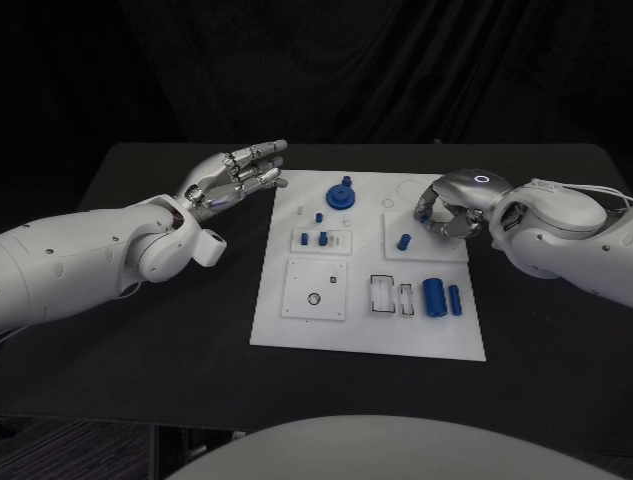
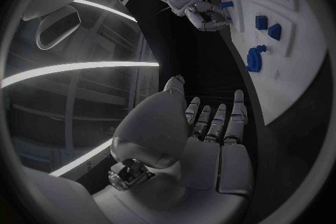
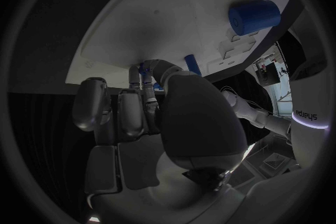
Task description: Assemble the parts on the task board
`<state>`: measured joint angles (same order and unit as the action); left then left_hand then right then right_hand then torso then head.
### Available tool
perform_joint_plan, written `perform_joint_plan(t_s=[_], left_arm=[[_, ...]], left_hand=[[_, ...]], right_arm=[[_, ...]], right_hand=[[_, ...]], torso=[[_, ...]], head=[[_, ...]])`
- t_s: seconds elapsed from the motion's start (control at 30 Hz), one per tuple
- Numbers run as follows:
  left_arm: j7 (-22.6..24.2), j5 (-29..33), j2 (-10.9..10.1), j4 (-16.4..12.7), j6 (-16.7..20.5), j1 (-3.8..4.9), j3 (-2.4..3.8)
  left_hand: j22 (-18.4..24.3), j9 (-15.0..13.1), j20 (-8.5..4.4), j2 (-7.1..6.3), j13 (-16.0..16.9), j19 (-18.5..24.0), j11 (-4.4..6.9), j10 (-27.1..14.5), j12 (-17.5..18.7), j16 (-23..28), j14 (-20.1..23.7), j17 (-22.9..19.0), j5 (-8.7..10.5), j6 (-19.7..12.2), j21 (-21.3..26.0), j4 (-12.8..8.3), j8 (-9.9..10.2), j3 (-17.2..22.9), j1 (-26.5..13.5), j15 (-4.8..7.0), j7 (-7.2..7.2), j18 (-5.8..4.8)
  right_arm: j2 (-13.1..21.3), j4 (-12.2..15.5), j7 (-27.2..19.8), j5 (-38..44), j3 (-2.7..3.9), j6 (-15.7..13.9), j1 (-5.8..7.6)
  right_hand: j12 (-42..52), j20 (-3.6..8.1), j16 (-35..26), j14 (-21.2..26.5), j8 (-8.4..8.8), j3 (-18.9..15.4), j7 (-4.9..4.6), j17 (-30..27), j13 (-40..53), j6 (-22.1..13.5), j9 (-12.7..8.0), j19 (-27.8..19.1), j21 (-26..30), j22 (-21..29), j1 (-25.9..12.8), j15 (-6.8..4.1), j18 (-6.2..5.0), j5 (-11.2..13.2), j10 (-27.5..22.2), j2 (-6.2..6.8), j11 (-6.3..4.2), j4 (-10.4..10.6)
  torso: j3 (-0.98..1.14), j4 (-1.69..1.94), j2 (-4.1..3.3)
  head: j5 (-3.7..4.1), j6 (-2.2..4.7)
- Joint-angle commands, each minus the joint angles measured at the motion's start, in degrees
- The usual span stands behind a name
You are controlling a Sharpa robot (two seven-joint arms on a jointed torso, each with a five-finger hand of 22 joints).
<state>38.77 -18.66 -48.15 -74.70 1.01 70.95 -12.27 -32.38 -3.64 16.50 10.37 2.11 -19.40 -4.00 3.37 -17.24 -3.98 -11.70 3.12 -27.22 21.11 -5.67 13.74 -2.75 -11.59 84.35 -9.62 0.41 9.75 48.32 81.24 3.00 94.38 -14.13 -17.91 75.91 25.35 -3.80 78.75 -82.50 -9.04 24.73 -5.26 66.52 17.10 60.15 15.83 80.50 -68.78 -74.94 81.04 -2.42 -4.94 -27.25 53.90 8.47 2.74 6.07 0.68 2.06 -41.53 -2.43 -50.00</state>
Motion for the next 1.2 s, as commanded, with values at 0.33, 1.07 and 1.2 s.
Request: perform_joint_plan(t_s=[0.33,1.07,1.2], left_arm=[[2.4,0.2,0.0,0.2,-0.9,-0.28,0.04],[1.8,0.2,-0.5,0.0,-0.6,-0.33,0.04],[1.8,0.2,-0.4,0.0,-0.6,-0.34,0.04]], left_hand=[[0.1,0.0,0.09,0.03,0.0,-0.4,-0.37,-0.1,-0.2,-0.2,-0.2,0.1,-0.34,0.5,-0.4,-0.3,-0.2,0.1,0.6,-0.14,0.30,0.43],[0.3,0.1,0.15,0.34,0.0,-0.7,-0.64,0.0,-0.3,-0.3,-0.2,0.0,-0.47,0.5,-0.4,-0.4,-0.2,0.3,0.8,-0.41,0.45,0.34],[0.3,0.1,0.15,0.48,0.1,-0.7,-0.70,0.0,-0.3,-0.3,-0.2,0.0,-0.51,0.5,-0.5,-0.4,-0.2,0.4,0.9,-0.47,0.47,0.31]], right_arm=[[0.0,-0.1,-0.9,0.4,-0.04,-2.9,-0.29],[2.5,4.0,-0.3,0.4,-0.03,-6.0,2.10],[3.3,5.9,0.3,0.4,-0.03,-5.5,3.38]], right_hand=[[-2.0,0.53,0.4,-0.8,-1.72,-0.4,0.22,0.5,-1.8,1.8,2.9,0.9,-1.0,-9.4,-1.0,-0.68,0.64,0.3,3.1,-0.84,-0.54,-1.0],[-3.2,0.78,0.3,-1.2,-2.55,-0.5,0.36,0.7,-2.9,2.5,4.7,1.2,-1.4,-9.5,-1.4,-0.88,0.74,0.2,5.5,-0.96,-0.69,-1.4],[-3.4,0.77,0.2,-1.2,-2.52,-0.5,0.27,0.5,-3.0,2.4,4.8,1.2,-1.2,-9.5,-1.4,-0.84,0.71,0.2,5.6,-0.88,-0.62,-1.5]], torso=[[-0.01,-0.02,-0.01],[-0.05,-0.16,0.04],[-0.06,-0.09,0.00]], head=[[-0.20,0.00],[-0.99,0.00],[-0.79,0.00]])
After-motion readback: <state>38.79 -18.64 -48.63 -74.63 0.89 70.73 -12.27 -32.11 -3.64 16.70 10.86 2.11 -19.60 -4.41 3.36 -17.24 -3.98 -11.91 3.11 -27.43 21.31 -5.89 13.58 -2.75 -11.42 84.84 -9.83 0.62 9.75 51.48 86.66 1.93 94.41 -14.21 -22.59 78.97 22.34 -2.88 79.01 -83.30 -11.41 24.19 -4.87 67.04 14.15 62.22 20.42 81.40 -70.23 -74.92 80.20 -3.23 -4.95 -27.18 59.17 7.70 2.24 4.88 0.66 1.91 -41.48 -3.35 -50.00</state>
